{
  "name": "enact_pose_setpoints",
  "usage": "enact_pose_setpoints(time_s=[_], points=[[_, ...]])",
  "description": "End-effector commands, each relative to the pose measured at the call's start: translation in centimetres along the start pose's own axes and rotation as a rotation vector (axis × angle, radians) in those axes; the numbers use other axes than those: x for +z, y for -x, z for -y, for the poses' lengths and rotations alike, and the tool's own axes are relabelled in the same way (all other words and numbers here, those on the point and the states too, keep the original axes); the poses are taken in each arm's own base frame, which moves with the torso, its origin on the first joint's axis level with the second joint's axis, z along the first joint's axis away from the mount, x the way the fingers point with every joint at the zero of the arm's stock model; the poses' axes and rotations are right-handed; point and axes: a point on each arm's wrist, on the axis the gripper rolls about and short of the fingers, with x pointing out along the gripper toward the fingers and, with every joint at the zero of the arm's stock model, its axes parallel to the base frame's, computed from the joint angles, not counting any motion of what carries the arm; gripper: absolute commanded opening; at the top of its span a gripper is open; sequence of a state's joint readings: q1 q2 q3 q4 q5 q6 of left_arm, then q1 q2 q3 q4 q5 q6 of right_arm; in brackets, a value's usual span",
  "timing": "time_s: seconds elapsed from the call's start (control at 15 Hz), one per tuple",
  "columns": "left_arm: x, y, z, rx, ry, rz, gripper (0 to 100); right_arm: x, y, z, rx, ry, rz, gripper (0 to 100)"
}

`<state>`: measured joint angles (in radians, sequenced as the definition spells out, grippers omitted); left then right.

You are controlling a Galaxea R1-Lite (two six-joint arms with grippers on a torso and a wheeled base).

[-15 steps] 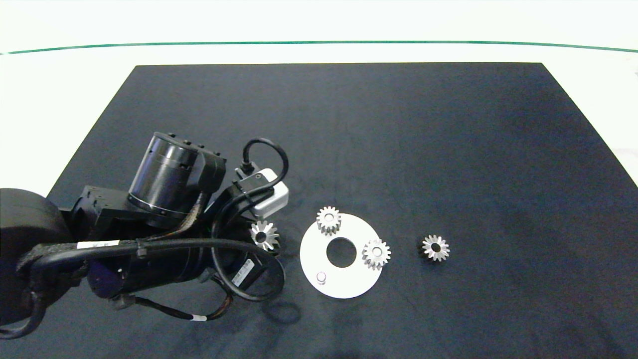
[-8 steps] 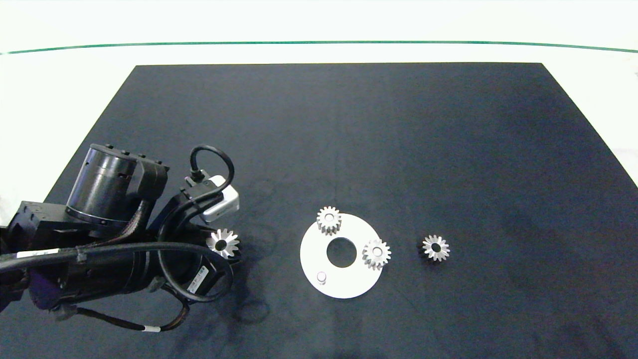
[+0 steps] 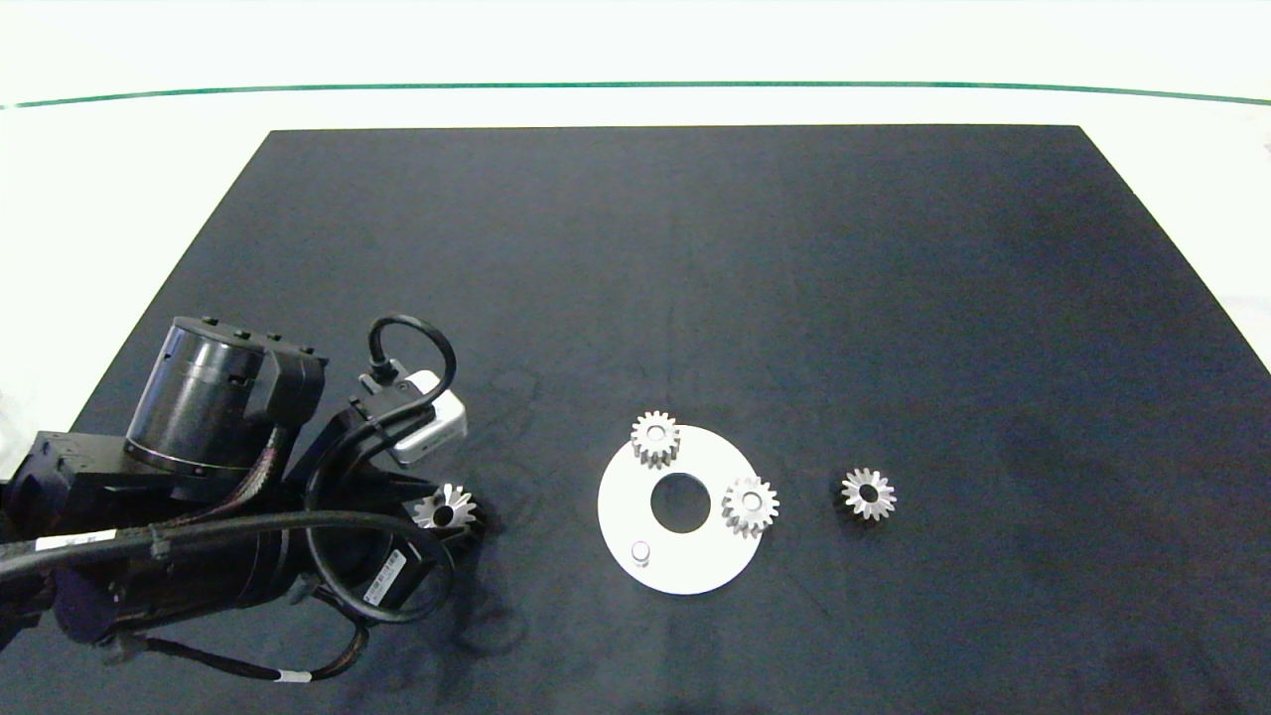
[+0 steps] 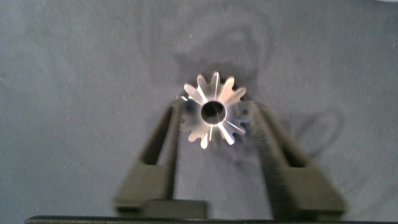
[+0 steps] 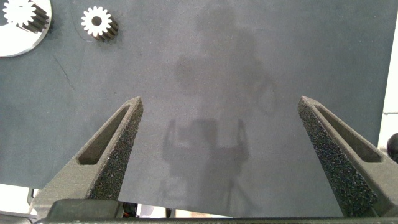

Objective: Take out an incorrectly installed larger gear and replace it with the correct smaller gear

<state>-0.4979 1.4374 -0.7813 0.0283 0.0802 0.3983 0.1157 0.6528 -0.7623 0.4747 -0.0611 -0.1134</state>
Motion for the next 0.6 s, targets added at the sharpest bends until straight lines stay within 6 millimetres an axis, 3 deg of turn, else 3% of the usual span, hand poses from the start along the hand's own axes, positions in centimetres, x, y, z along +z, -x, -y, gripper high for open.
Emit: enact_pose_setpoints(time_s=[0.07, 0.33, 0.4, 0.6], points=[[-0.1, -0.3, 0.1, 0.0, -0.003, -0.006, 16, -0.1, 0.0, 0.0, -0.001, 0.001, 0.0, 100], [-0.1, 0.0, -0.1, 0.008, 0.001, 0.002, 16, -0.1, 0.0, 0.0, -0.001, 0.0, -0.002, 100], [-0.1, 0.1, -0.1, 0.011, 0.004, 0.004, 100, -0.1, 0.0, 0.0, -0.001, 0.001, -0.002, 100], [0.0, 1.7, -0.1, 0.017, 0.003, 0.038, 100, -0.1, 0.0, 0.0, -0.002, 0.001, -0.003, 100]])
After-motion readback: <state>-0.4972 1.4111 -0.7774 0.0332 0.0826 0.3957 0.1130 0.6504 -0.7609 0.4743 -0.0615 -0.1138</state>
